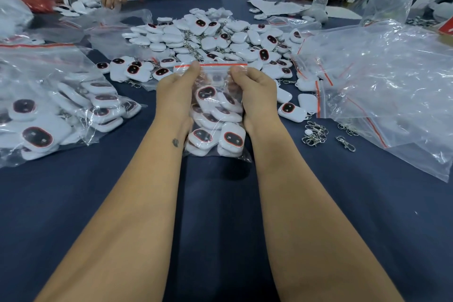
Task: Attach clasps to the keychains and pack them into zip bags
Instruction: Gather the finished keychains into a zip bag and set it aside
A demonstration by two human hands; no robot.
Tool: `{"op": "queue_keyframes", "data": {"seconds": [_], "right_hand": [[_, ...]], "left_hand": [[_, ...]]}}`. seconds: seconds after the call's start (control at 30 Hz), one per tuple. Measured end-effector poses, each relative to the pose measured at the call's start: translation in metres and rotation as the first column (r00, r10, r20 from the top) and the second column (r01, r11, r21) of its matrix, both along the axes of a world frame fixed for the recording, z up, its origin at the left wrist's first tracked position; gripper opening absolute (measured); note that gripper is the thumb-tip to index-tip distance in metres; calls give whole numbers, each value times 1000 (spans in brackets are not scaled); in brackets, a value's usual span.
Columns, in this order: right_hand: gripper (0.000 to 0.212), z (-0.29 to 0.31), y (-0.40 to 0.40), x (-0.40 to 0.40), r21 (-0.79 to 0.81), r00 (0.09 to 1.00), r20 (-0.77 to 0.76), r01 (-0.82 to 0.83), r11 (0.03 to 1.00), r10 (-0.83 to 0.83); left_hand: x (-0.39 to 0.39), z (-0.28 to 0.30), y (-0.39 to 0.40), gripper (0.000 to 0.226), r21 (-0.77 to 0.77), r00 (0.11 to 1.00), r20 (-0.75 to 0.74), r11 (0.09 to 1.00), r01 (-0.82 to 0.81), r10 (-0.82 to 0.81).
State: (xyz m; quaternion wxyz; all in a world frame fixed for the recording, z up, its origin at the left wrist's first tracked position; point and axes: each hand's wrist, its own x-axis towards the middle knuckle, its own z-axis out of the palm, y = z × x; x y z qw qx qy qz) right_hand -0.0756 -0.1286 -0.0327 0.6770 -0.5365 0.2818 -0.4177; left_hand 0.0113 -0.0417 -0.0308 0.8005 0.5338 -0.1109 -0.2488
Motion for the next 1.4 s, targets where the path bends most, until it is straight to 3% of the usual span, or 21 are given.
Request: {"op": "queue_keyframes", "data": {"seconds": [0.27,0.43,0.57,0.7,0.77,0.83,0.93,1.03,1.07,1.13,1.23,1.33,1.4], "right_hand": [[35,0,0,-1,-52,1000,-11,15,999,-15],[32,1,-1,1,-46,1000,-27,0,999,-1],[27,1,1,0,-93,999,-25,-40,995,38],[27,4,2,-1,-64,1000,10,24,998,-24],[27,8,5,0,-60,1000,-1,-15,998,15],[28,10,12,3,-122,990,-120,-95,988,80],[27,9,30,15,-205,935,-277,-284,937,223],[14,10,65,35,-258,864,-313,-476,841,394],[19,11,78,44,-282,848,-334,-506,816,411],[35,11,102,64,-322,828,-373,-538,779,418],[29,7,131,89,-387,815,-430,-556,735,389],[53,-3,146,103,-492,816,-515,-532,689,263],[52,-8,148,104,-591,837,-522,-494,638,164]], "left_hand": [[0,-3,2,33,-2,996,52,997,-74,74],[-1,-1,1,24,-6,997,51,998,-65,66],[2,-1,2,41,52,987,100,990,-131,126],[2,-1,2,28,244,961,260,969,25,-91],[0,-3,4,24,282,915,398,958,-58,-62],[2,1,11,37,287,875,479,930,-228,67],[19,10,36,33,239,830,515,894,-380,215],[44,23,76,29,159,788,526,873,-460,320],[53,27,89,30,161,760,559,856,-491,331],[70,33,114,29,183,713,610,814,-552,346],[91,30,142,26,239,641,674,713,-659,367],[97,22,154,22,256,569,743,635,-729,353],[91,23,155,20,277,533,776,577,-769,337]]}}
